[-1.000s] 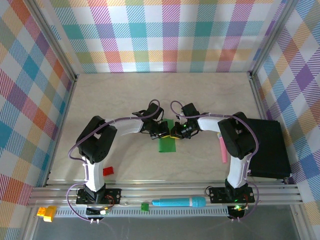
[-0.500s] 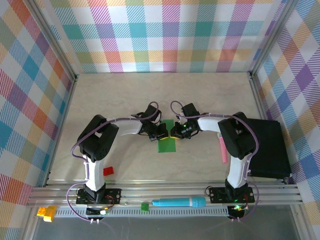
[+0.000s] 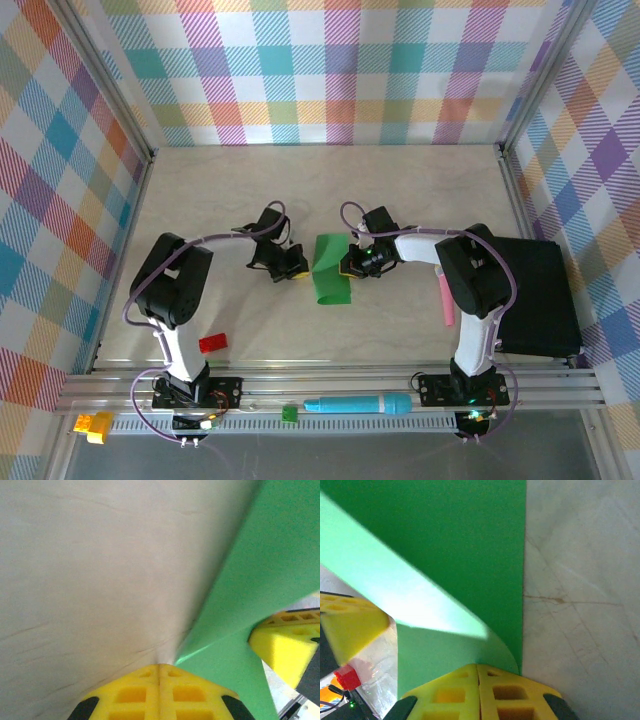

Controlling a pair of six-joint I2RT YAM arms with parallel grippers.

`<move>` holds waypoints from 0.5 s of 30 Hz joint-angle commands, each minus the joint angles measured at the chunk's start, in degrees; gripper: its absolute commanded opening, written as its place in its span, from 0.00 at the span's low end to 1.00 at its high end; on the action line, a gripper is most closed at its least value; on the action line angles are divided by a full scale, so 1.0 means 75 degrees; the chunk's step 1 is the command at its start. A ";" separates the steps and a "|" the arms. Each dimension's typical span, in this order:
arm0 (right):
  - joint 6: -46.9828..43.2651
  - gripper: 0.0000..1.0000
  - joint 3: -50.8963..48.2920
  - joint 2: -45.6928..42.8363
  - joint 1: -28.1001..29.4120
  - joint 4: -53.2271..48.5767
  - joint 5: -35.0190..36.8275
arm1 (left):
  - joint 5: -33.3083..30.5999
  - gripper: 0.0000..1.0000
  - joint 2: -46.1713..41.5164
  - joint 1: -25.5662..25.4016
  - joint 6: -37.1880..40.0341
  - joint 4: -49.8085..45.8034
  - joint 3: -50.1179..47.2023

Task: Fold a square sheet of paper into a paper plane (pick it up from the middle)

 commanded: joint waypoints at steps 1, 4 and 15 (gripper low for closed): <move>-0.0127 0.07 -0.0826 0.1192 0.0026 -0.1690 0.2265 | 0.0212 0.00 -0.0576 0.0011 -0.0072 0.0091 -0.0172; -0.0127 0.07 -0.0828 0.1210 0.0019 -0.1653 0.2209 | 0.0696 0.00 -0.0637 -0.0221 -0.0682 0.1183 -0.0302; -0.0070 0.07 -0.0874 0.1268 0.0019 -0.1650 0.2238 | 0.0676 0.00 0.0863 -0.0737 -0.1349 0.2205 0.0296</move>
